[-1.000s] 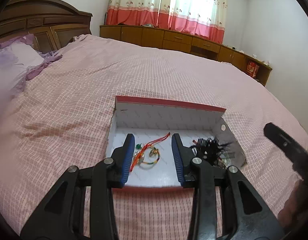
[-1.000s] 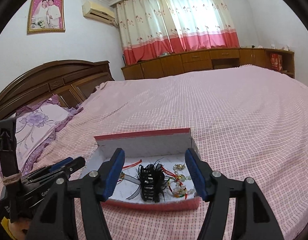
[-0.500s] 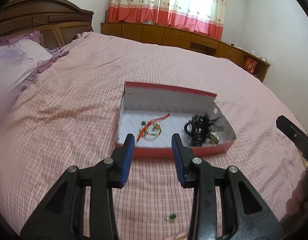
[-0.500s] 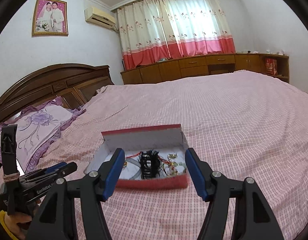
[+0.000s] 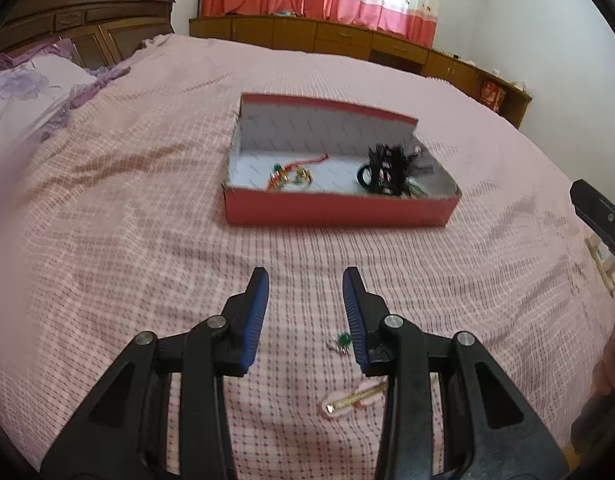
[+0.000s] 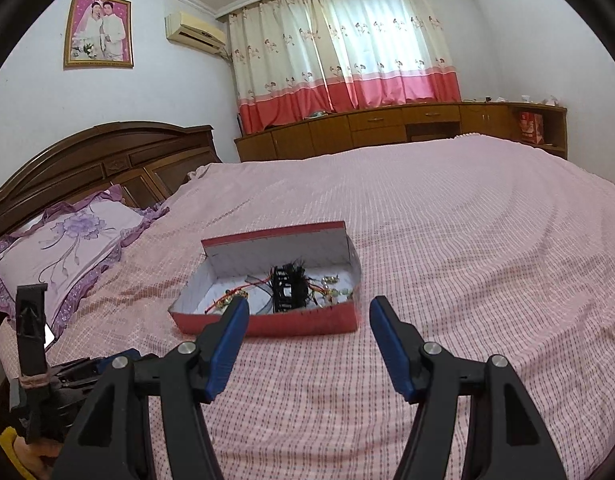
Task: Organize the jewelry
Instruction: 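Grasp the green bead charm with the left gripper while the right grasps the gold flower hair clip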
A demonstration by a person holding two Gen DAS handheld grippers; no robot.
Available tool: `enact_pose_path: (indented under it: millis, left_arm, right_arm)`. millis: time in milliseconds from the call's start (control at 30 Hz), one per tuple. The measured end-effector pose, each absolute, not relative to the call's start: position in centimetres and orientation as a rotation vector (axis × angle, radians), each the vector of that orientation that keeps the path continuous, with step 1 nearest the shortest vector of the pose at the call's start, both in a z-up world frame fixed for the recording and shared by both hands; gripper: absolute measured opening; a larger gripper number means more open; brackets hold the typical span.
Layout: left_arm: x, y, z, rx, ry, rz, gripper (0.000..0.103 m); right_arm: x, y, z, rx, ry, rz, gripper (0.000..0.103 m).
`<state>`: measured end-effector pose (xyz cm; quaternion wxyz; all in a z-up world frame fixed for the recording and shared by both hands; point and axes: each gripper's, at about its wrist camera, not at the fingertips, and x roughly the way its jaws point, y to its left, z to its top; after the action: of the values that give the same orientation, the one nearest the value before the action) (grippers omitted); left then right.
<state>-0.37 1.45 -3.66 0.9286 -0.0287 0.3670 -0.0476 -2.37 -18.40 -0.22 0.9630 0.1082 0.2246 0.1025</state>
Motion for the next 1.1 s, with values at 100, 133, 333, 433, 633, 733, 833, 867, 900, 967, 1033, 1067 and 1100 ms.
enact_pose_path:
  millis: [100, 133, 333, 433, 633, 733, 833, 867, 900, 967, 1033, 1067, 1100]
  left_arm:
    - [-0.6, 1.0, -4.4, -0.058, 0.769, -0.106, 0.030]
    - [-0.6, 0.8, -4.7, -0.059, 0.777, -0.110, 0.030]
    - [-0.5, -0.3, -6.3, -0.068, 0.824, -0.147, 0.029]
    - [-0.3, -0.7, -7.2, -0.064, 0.847, -0.157, 0.029]
    - [0.1, -1.4, -8.5, -0.063, 0.875, -0.172, 0.027]
    - [0.4, -1.7, -9.1, -0.052, 0.883, -0.172, 0.023]
    - [0.7, -1.8, -9.5, -0.045, 0.881, -0.169, 0.018]
    - [0.8, -1.8, -9.6, -0.047, 0.879, -0.168, 0.015]
    - [0.9, -1.9, -9.7, -0.047, 0.878, -0.167, 0.012]
    - [1.0, -1.8, -9.9, -0.044, 0.880, -0.160, 0.006]
    - [1.2, -1.9, -10.0, -0.043, 0.880, -0.162, 0.001]
    - [1.2, -1.9, -10.0, -0.042, 0.878, -0.162, 0.001]
    - [1.2, -1.9, -10.0, -0.041, 0.877, -0.163, 0.001]
  right_arm:
    - [-2.9, -18.5, -0.7, 0.217, 0.461, 0.202, 0.065]
    - [-3.1, -18.6, -0.9, 0.217, 0.464, 0.199, 0.065]
    - [-3.5, -19.0, -1.9, 0.239, 0.488, 0.196, 0.065]
    - [-3.6, -19.4, -2.2, 0.252, 0.495, 0.191, 0.065]
    - [-3.7, -19.8, -2.8, 0.264, 0.503, 0.185, 0.065]
    - [-3.6, -19.8, -3.0, 0.269, 0.511, 0.186, 0.065]
    - [-3.5, -19.8, -3.3, 0.269, 0.519, 0.187, 0.065]
    - [-3.5, -19.7, -3.4, 0.269, 0.522, 0.189, 0.065]
    - [-3.5, -19.7, -3.5, 0.270, 0.524, 0.189, 0.065]
    - [-3.5, -19.8, -3.7, 0.270, 0.527, 0.190, 0.065]
    - [-3.5, -19.7, -3.8, 0.271, 0.531, 0.191, 0.065]
    - [-3.5, -19.7, -3.9, 0.272, 0.532, 0.191, 0.065]
    - [-3.5, -19.7, -3.9, 0.272, 0.533, 0.192, 0.065]
